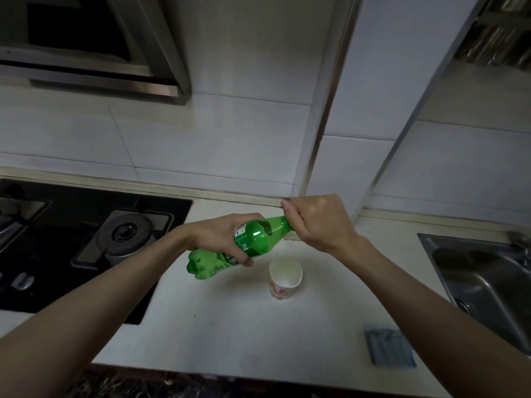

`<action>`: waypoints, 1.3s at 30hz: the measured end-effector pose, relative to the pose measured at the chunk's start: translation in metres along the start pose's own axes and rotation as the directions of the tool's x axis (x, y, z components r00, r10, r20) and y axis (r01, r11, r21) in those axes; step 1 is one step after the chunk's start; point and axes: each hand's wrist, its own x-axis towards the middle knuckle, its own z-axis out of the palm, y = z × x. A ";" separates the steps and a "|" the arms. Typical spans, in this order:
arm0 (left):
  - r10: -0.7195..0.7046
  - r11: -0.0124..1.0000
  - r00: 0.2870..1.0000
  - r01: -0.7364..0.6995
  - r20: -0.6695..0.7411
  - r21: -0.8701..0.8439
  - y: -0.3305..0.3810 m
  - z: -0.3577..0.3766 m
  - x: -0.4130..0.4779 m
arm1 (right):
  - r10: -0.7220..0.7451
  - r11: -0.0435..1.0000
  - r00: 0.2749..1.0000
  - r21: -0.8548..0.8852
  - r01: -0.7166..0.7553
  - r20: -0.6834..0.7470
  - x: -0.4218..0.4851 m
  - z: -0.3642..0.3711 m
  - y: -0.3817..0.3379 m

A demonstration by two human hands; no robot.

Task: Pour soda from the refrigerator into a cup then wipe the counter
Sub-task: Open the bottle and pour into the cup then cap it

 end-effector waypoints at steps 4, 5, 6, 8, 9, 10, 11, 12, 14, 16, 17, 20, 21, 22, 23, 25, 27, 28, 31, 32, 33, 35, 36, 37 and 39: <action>-0.020 1.000 0.998 0.021 -0.064 0.003 -0.002 0.007 0.008 | 0.282 0.959 0.949 -0.009 -0.284 0.143 0.004 -0.001 -0.008; -0.025 0.999 0.994 0.029 -0.102 0.035 -0.003 0.010 0.010 | 0.400 0.908 0.883 0.022 -0.418 0.246 0.008 0.000 -0.007; -0.026 0.996 0.990 0.038 -0.138 0.084 -0.003 0.013 0.014 | 0.496 0.836 0.790 0.048 -0.546 0.360 0.012 0.002 -0.002; -0.011 0.984 0.979 0.047 -0.205 0.172 -0.004 0.018 0.019 | 0.567 0.738 0.671 0.068 -0.671 0.478 0.015 0.003 0.004; -0.007 0.981 0.972 0.052 -0.234 0.189 -0.004 0.018 0.020 | 0.568 0.732 0.662 0.068 -0.678 0.489 0.015 0.002 0.005; -0.008 0.983 0.968 0.054 -0.252 0.177 -0.002 0.018 0.020 | 0.551 0.765 0.705 0.067 -0.641 0.447 0.014 0.002 0.005; -0.017 0.990 0.967 0.052 -0.252 0.132 -0.001 0.016 0.019 | 0.514 0.823 0.780 0.053 -0.566 0.357 0.012 0.000 0.004; -0.028 0.997 0.973 0.042 -0.229 0.057 0.003 0.012 0.017 | 0.442 0.888 0.864 0.022 -0.460 0.240 0.011 -0.002 0.002; -0.043 0.995 0.993 0.032 -0.114 -0.097 0.009 0.005 0.012 | 0.225 0.974 0.973 -0.016 -0.225 0.044 0.011 -0.008 0.002; -0.036 0.986 0.999 0.036 0.001 -0.164 0.012 0.001 0.008 | 0.046 0.999 0.995 -0.021 -0.048 -0.087 0.013 -0.007 0.009; -0.034 0.985 0.999 0.037 0.018 -0.170 0.013 0.002 0.007 | 0.017 1.000 0.995 -0.001 -0.017 -0.094 0.014 -0.006 0.012; -0.043 0.992 0.994 0.031 -0.100 -0.120 0.011 0.008 0.010 | 0.149 0.987 0.988 0.050 -0.151 0.050 0.018 -0.003 0.007; -0.044 0.998 0.984 0.034 -0.174 -0.057 0.008 0.012 0.012 | 0.237 0.967 0.964 0.066 -0.246 0.124 0.019 0.000 0.005; -0.041 0.998 0.969 0.049 -0.246 0.025 0.005 0.017 0.015 | 0.333 0.930 0.923 0.093 -0.355 0.193 0.020 0.003 0.005; -0.036 0.991 0.950 0.075 -0.311 0.112 0.002 0.022 0.018 | 0.427 0.874 0.860 0.119 -0.472 0.280 0.022 0.007 0.006; -0.027 0.969 0.924 0.118 -0.380 0.218 -0.004 0.030 0.021 | 0.521 0.764 0.716 0.120 -0.634 0.464 0.025 0.010 0.009; -0.055 0.975 0.925 0.131 -0.376 0.180 -0.010 0.031 0.022 | 0.508 0.782 0.700 0.072 -0.619 0.501 0.025 0.011 0.006; -0.080 0.986 0.934 0.125 -0.347 0.108 -0.011 0.029 0.020 | 0.481 0.830 0.754 0.045 -0.556 0.447 0.025 0.011 0.003; -0.108 0.982 0.978 0.077 -0.178 -0.173 -0.008 0.016 0.007 | 0.232 0.972 0.955 -0.022 -0.232 0.183 0.028 0.005 -0.003; -0.101 0.974 0.988 0.075 -0.114 -0.214 -0.006 0.012 0.002 | 0.115 0.993 0.983 -0.022 -0.113 0.140 0.029 0.005 -0.002; -0.094 0.972 0.994 0.077 -0.063 -0.223 -0.005 0.008 -0.003 | 0.018 1.000 0.994 -0.001 -0.018 0.108 0.030 0.005 -0.001; -0.084 0.974 0.996 0.080 -0.010 -0.213 -0.005 0.005 -0.008 | -0.052 0.996 0.995 0.071 0.047 0.080 0.029 0.008 -0.001; -0.087 0.975 0.996 0.080 -0.023 -0.206 -0.006 0.006 -0.010 | -0.032 0.995 0.995 0.097 0.023 0.094 0.028 0.010 -0.004; -0.089 0.979 0.994 0.074 -0.070 -0.188 -0.008 0.009 -0.011 | 0.012 0.995 0.992 0.100 -0.024 0.122 0.026 0.012 -0.008; -0.095 0.994 0.964 0.078 -0.248 -0.077 -0.014 0.021 -0.010 | 0.165 0.978 0.961 0.087 -0.188 0.224 0.028 0.016 -0.015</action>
